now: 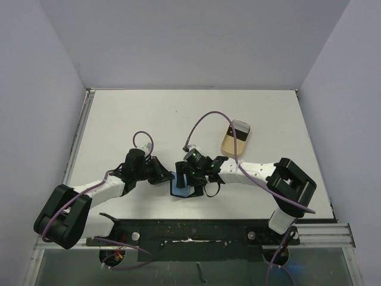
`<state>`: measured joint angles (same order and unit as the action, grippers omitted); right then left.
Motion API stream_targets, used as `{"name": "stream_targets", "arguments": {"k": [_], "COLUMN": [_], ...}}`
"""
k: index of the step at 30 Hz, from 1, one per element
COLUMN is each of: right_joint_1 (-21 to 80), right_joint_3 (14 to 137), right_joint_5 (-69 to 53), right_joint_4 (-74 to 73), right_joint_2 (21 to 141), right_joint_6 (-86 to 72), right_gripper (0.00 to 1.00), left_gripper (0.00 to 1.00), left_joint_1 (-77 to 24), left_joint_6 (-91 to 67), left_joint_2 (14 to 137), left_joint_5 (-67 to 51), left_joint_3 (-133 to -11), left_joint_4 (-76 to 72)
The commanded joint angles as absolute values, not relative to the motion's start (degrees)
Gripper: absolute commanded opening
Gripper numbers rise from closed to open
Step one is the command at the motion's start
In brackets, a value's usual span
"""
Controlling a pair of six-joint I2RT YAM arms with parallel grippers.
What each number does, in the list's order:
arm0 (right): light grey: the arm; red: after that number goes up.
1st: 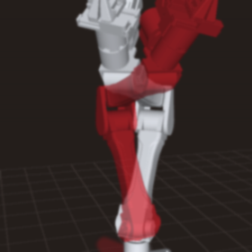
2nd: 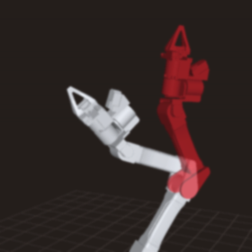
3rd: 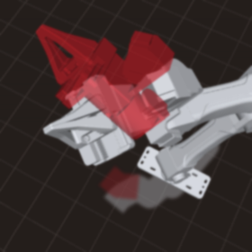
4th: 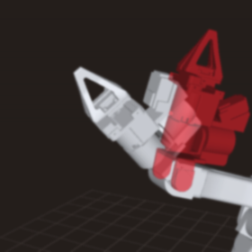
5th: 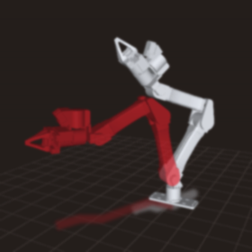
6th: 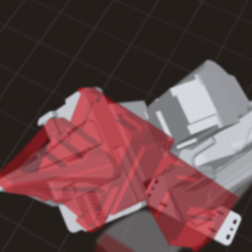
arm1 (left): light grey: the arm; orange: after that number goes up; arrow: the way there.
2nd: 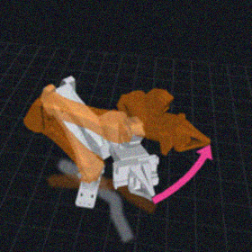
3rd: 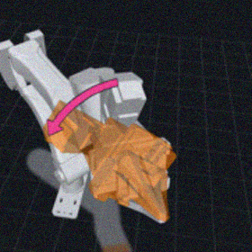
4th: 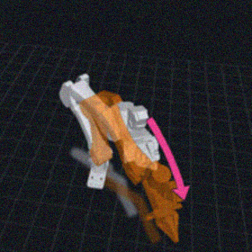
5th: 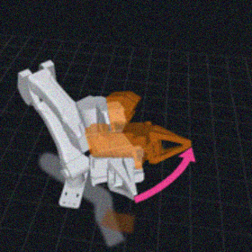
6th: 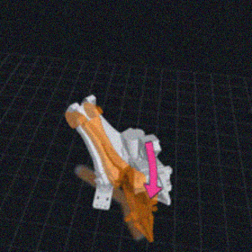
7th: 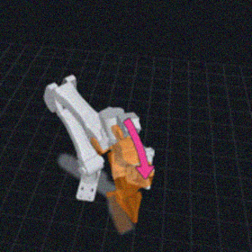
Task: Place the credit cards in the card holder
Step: Open the card holder at the center of the board.
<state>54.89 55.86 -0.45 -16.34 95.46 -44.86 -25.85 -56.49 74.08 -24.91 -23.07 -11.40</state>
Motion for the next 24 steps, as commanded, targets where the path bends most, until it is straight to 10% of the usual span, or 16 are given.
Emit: {"name": "stream_targets", "arguments": {"k": [1, 24], "right_joint_1": [55.3, 55.4], "right_joint_3": [55.7, 58.8], "right_joint_5": [1.1, 19.5], "right_joint_4": [-14.5, -34.7], "right_joint_2": [95.3, 86.7], "right_joint_6": [-44.6, -49.3], "right_gripper": [0.72, 0.66], "left_gripper": [0.1, 0.0], "left_joint_1": [-26.2, -26.2], "left_joint_6": [-56.5, -56.8], "left_joint_2": [74.1, 73.2], "left_joint_5": [-25.6, -25.8], "left_joint_3": [-23.9, -23.6], "left_joint_4": [-13.7, -14.2]}}
